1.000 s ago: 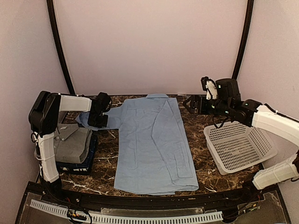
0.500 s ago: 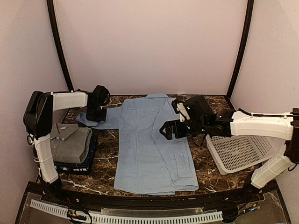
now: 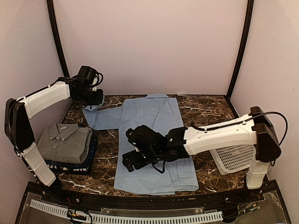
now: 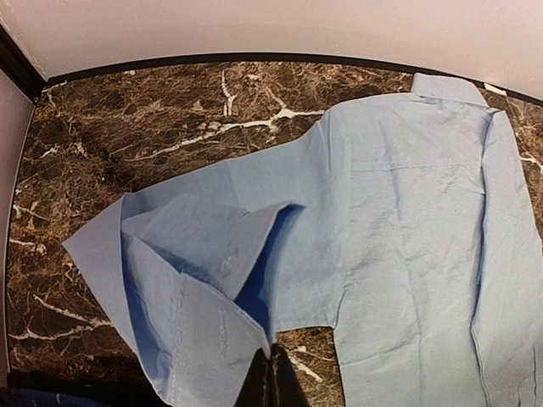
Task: Fold and stack the long sleeve shirts
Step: Pick up the 1/3-folded shirt from the center of the board.
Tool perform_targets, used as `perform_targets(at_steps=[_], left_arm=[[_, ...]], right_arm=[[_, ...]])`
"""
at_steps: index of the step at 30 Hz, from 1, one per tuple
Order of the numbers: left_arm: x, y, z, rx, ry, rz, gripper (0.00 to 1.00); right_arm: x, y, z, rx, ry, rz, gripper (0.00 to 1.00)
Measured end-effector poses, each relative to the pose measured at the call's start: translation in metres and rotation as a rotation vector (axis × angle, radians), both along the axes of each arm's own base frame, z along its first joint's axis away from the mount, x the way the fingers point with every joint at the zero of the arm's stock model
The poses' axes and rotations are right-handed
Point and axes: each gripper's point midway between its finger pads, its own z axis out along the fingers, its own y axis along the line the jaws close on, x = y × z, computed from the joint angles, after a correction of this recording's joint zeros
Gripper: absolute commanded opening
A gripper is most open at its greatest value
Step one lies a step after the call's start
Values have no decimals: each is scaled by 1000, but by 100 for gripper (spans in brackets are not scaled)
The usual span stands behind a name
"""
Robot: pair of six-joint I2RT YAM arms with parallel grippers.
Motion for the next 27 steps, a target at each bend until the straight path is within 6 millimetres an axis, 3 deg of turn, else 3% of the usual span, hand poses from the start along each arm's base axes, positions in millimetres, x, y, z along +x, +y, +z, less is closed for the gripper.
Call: perform_targets(at_steps=[3,7,11,18,27], left_arm=[[-2,-8,12,-45,-20,-31,0],[-1,-15,20,-80,-31,-58,0],[-1,-20,22,-102,-35,-75,0],[1,-25,25,-126,-48,-92,0],[3,-27,28,-133,-60,-96,0]], right_arm=[[-23,25,-16,-59,13,28,80],[-45,41,-32,-116,33,53,67],[-59,54,-40,-153,58,55,58],[-74,66,-58,-229,80,64,33],[-96,76,-79,-316,91,112,28]])
